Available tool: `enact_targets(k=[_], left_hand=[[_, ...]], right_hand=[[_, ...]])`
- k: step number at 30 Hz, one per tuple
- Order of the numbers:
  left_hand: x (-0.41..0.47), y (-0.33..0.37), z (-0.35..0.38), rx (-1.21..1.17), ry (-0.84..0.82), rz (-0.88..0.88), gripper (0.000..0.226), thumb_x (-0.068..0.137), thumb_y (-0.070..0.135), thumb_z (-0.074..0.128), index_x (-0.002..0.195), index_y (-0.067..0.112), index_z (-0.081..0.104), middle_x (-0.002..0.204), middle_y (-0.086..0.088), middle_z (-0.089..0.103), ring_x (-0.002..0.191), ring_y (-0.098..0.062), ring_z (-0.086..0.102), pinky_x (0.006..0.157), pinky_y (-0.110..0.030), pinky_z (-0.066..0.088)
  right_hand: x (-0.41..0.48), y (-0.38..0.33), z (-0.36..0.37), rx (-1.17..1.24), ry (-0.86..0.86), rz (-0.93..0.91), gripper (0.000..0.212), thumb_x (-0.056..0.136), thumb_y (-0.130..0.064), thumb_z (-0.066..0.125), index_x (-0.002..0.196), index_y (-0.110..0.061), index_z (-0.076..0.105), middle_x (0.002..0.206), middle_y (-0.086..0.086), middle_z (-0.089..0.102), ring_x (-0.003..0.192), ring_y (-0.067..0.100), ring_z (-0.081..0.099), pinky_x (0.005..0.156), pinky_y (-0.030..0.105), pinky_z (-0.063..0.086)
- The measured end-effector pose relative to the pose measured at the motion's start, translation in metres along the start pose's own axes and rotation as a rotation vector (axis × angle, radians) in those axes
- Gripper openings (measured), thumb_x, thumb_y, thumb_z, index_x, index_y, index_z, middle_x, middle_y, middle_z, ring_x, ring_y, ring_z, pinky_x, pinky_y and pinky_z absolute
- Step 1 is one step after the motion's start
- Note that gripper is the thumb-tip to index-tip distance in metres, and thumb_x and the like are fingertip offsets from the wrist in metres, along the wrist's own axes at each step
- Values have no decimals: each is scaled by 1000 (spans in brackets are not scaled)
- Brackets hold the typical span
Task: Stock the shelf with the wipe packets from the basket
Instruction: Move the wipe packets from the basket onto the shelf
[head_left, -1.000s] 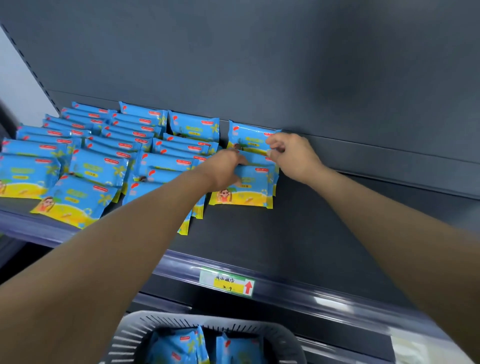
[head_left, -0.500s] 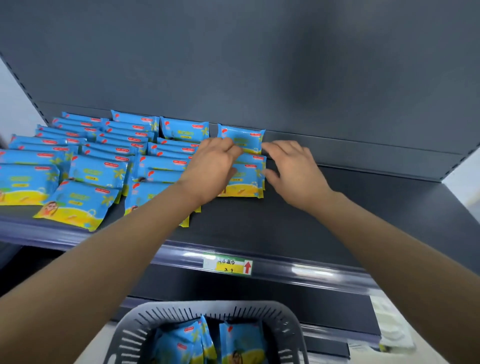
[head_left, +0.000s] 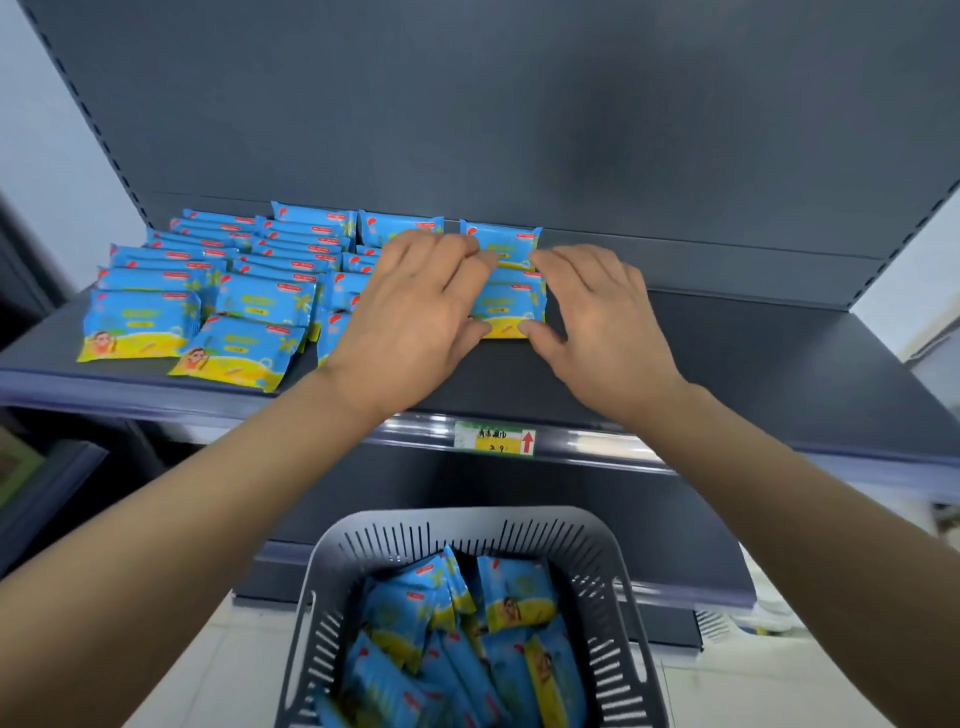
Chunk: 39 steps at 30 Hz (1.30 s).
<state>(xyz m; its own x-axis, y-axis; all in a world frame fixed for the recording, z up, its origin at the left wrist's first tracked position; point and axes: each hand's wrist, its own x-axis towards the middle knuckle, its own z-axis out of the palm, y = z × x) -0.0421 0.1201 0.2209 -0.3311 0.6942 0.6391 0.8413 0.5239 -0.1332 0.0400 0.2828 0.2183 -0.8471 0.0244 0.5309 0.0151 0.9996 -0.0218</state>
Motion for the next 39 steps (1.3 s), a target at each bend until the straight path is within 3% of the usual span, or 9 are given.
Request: enact_targets(k=[10, 13, 18, 21, 24, 29, 32, 39], left_hand=[[-44, 35, -55, 35, 110, -69, 49, 78, 23, 67, 118, -3, 54, 116, -22, 57, 101, -40, 54, 93, -41, 28], [-71, 47, -45, 42, 50, -85, 52, 74, 24, 69, 118, -1, 55, 113, -20, 58, 100, -36, 52, 91, -42, 30], [-136, 74, 6, -64, -331, -154, 53, 68, 14, 78, 114, -3, 58, 110, -23, 59, 98, -41, 57, 89, -41, 31], [-178, 80, 37, -133, -606, -261, 53, 76, 20, 72, 125, 7, 54, 122, -15, 54, 113, -34, 50, 100, -39, 25], [-216, 78, 62, -163, -776, -330, 54, 78, 30, 68, 128, 17, 50, 126, -7, 49, 117, -26, 45, 99, -32, 18], [-259, 75, 91, -146, -1029, -330, 65, 77, 36, 69, 134, 21, 42, 138, -3, 40, 128, -22, 38, 103, -34, 21], [-275, 70, 106, -127, -1155, -310, 62, 77, 35, 69, 133, 22, 43, 134, -3, 42, 125, -24, 39, 102, -35, 26], [-302, 59, 133, -156, -1370, -375, 64, 81, 25, 67, 138, 22, 38, 135, -5, 41, 122, -27, 38, 103, -39, 30]], right_hand=[[-34, -35, -23, 101, 179, -45, 50, 77, -22, 66, 122, -3, 56, 123, 13, 58, 116, 36, 51, 95, 43, 37], [-60, -35, -12, 146, 113, -71, 50, 76, -23, 66, 122, -5, 56, 123, 11, 58, 115, 33, 52, 94, 41, 37], [-124, -26, 34, 229, -258, -135, 48, 84, -20, 62, 129, -9, 51, 131, 8, 52, 124, 29, 44, 99, 39, 32], [-154, -23, 69, 235, -463, -182, 48, 88, -22, 56, 134, -12, 46, 136, 7, 48, 126, 27, 41, 101, 39, 31], [-175, -30, 102, 221, -624, -223, 48, 90, -23, 53, 136, -13, 42, 138, 7, 45, 127, 28, 39, 102, 38, 28], [-197, -49, 143, 181, -742, -286, 45, 90, -25, 55, 131, -12, 45, 130, 10, 50, 121, 30, 44, 99, 43, 38], [-201, -58, 166, 169, -797, -293, 44, 90, -27, 56, 130, -12, 46, 127, 10, 51, 119, 30, 45, 98, 43, 39], [-202, -81, 222, 214, -951, -192, 49, 93, -27, 53, 138, -13, 40, 137, 10, 46, 124, 31, 41, 99, 44, 39]])
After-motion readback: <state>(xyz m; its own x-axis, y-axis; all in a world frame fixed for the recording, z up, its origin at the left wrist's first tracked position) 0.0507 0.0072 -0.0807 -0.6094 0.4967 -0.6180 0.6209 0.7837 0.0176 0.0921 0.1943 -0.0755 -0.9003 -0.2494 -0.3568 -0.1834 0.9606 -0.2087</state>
